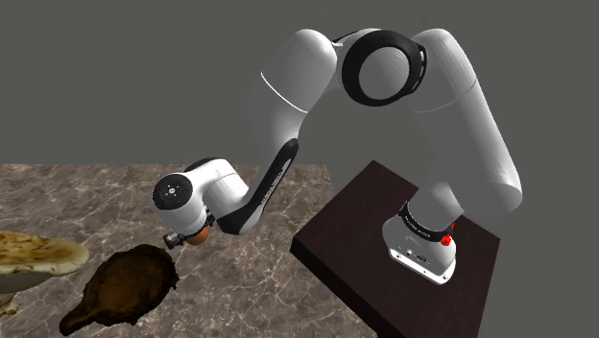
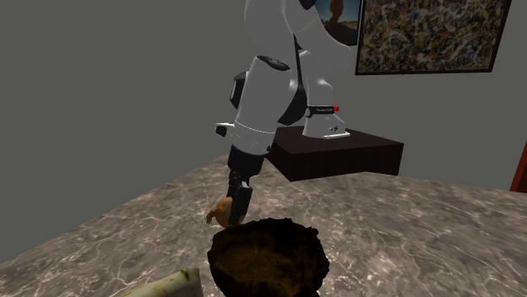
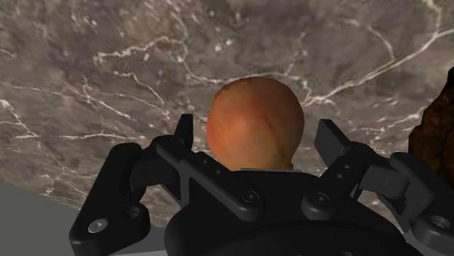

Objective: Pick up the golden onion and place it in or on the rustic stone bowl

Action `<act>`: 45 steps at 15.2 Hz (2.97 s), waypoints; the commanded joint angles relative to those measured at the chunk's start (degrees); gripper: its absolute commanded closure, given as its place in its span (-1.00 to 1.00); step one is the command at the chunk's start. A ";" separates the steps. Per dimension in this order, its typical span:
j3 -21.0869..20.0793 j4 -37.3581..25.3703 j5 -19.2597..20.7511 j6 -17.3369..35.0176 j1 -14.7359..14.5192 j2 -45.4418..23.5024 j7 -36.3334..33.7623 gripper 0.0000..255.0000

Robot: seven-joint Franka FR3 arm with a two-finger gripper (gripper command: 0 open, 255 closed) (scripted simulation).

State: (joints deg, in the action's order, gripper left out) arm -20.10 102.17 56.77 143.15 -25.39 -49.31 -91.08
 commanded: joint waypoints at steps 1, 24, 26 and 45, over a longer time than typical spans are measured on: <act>0.17 -0.19 0.18 0.18 -0.05 -0.31 -0.09 -1.00; -2.02 2.32 -2.32 -1.84 1.61 4.33 2.12 1.00; -2.66 2.93 -3.10 -2.46 2.09 5.61 2.80 1.00; -8.82 6.32 -11.57 -9.03 6.55 16.94 10.05 1.00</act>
State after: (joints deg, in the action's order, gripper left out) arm -28.63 108.55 45.69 134.52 -19.07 -32.83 -81.50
